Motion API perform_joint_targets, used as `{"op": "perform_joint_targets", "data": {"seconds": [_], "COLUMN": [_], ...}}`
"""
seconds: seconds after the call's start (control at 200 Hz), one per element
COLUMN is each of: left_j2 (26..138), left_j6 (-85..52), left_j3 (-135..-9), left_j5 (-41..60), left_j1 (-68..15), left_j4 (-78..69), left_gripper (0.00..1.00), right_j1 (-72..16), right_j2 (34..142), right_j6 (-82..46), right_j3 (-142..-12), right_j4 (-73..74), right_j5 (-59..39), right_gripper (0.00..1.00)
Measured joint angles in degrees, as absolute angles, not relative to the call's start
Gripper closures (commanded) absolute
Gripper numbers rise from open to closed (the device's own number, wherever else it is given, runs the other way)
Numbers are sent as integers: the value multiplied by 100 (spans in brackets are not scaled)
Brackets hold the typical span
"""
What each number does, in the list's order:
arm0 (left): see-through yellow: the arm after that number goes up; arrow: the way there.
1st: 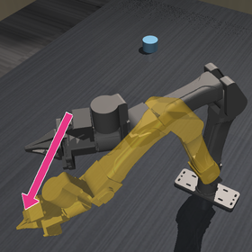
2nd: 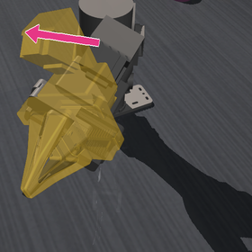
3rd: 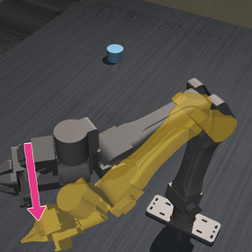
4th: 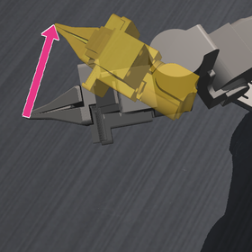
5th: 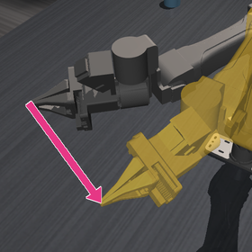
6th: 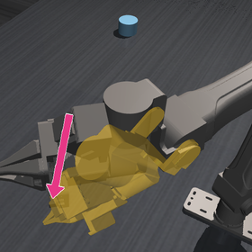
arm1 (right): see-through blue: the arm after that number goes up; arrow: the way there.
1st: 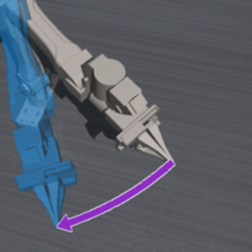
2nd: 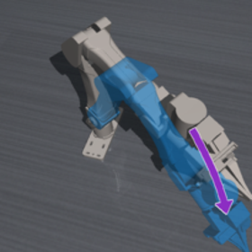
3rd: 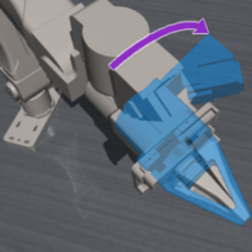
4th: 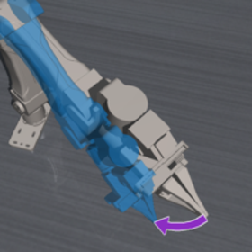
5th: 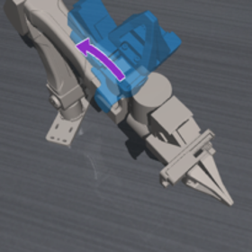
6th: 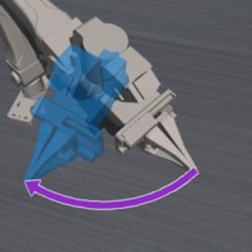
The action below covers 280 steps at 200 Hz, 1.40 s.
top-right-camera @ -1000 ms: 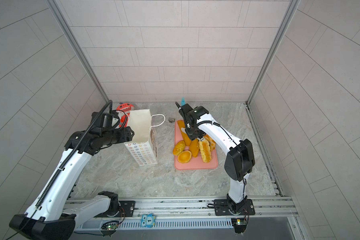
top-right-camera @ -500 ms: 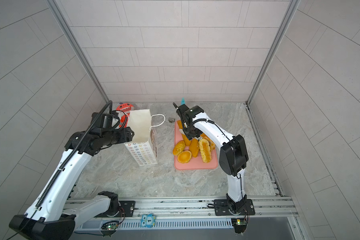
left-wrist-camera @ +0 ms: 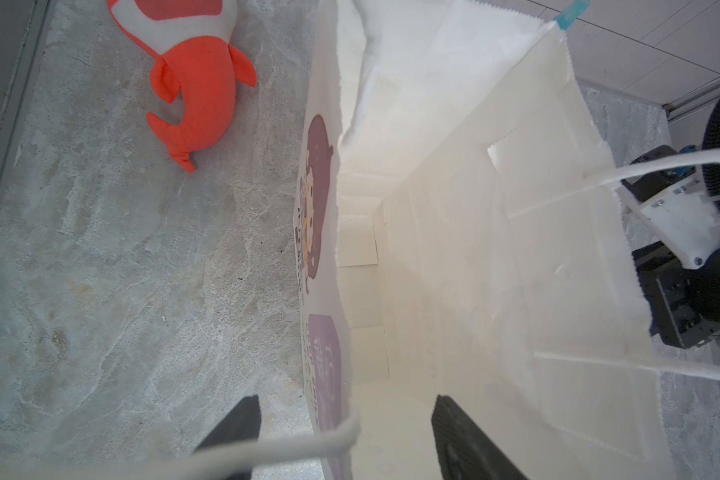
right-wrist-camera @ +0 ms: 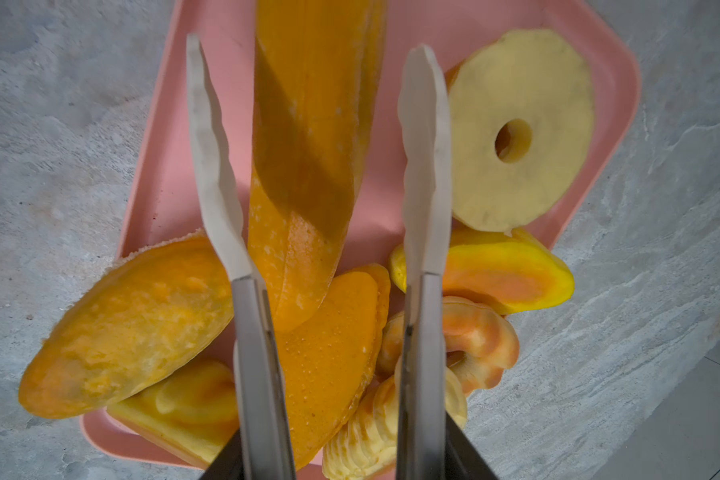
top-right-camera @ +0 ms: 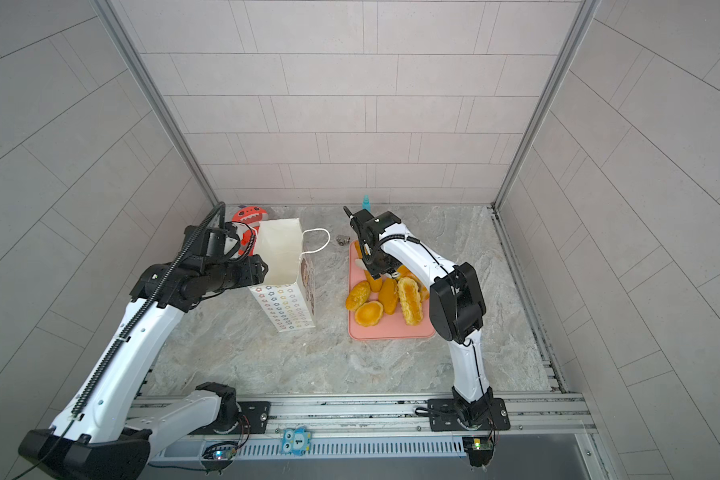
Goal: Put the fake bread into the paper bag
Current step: 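Lower the tongs onto the long yellow baguette and pinch it, then lift the baguette with the tongs and swing it toward the paper bag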
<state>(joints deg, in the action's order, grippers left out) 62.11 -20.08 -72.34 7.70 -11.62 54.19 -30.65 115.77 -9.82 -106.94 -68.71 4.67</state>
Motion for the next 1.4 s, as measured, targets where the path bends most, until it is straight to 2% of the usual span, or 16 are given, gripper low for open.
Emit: {"op": "perform_joint_targets", "data": {"seconds": [0.375,0.53,0.751,0.946,1.066,1.231,1.401], "left_j2": [6198,6187,6160,6158,6158,6158,6147], "left_j6": [-2010,-2012,-2016,-2040,-2095,-2095,-2097], "left_j3": [-7227,-7227,-7227,-7227,-7229,-7227,-7207], "left_j5": [773,775,775,779,797,812,825], "left_j1": [-1162,-1162,-1162,-1162,-1162,-1162,-1162], "left_j4": [5419,5419,5411,5358,5336,5336,5330], "left_gripper": [33,38,51,77,88,93,93], "right_j1": [-2978,-2978,-2967,-2956,-2934,-2906,-2882], "right_j2": [11695,11695,11692,11596,11382,11037,10777], "right_j6": [-941,-926,-926,-945,-950,-989,-1057], "right_j3": [-10718,-10718,-10718,-10718,-10718,-10715,-10694], "right_j4": [-6827,-6816,-6812,-6814,-6816,-6816,-6807], "right_j5": [388,390,436,510,567,655,690], "right_gripper": [53,58,64,66,67,69,69]}}
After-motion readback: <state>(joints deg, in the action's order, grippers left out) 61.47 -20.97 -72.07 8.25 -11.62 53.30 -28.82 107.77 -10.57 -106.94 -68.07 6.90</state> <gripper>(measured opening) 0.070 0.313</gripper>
